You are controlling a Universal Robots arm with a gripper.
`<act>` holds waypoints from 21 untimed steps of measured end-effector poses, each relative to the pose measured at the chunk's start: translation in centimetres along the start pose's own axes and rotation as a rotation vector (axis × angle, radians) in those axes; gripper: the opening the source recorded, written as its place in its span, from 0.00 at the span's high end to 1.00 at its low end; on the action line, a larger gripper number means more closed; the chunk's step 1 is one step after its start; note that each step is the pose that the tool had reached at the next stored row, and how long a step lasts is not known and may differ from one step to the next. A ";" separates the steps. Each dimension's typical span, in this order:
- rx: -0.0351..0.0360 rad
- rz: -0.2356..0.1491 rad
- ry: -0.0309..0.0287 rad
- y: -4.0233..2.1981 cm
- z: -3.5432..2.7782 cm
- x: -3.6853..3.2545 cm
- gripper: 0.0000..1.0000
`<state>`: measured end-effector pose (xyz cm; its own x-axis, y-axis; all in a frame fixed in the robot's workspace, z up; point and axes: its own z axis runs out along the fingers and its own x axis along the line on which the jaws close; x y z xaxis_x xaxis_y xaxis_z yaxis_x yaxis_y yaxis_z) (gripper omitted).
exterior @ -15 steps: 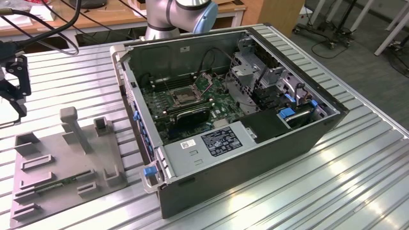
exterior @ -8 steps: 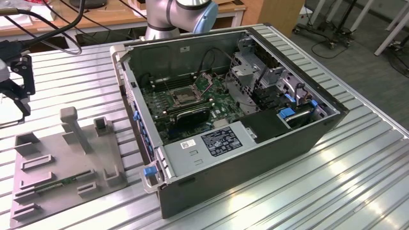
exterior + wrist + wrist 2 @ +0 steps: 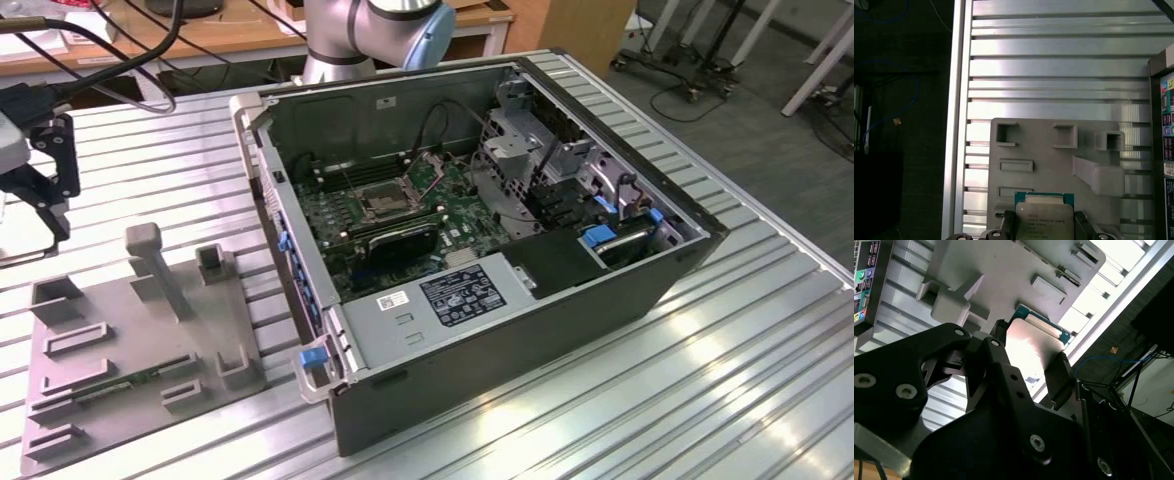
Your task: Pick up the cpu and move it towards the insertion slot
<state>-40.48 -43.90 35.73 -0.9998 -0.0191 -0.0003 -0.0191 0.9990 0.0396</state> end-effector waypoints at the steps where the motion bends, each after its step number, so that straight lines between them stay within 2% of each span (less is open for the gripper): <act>1: 0.0001 0.000 0.0001 0.00 -0.01 -0.03 0.45; 8: 0.0001 0.000 0.0000 -0.01 0.00 -0.32 0.45; 17: 0.0000 0.000 0.0000 -0.01 -0.02 -0.33 0.45; 21: 0.0000 0.000 0.0000 0.01 -0.36 -0.33 0.45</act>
<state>-40.16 -43.90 36.09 -0.9998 -0.0192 -0.0003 -0.0192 0.9990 0.0396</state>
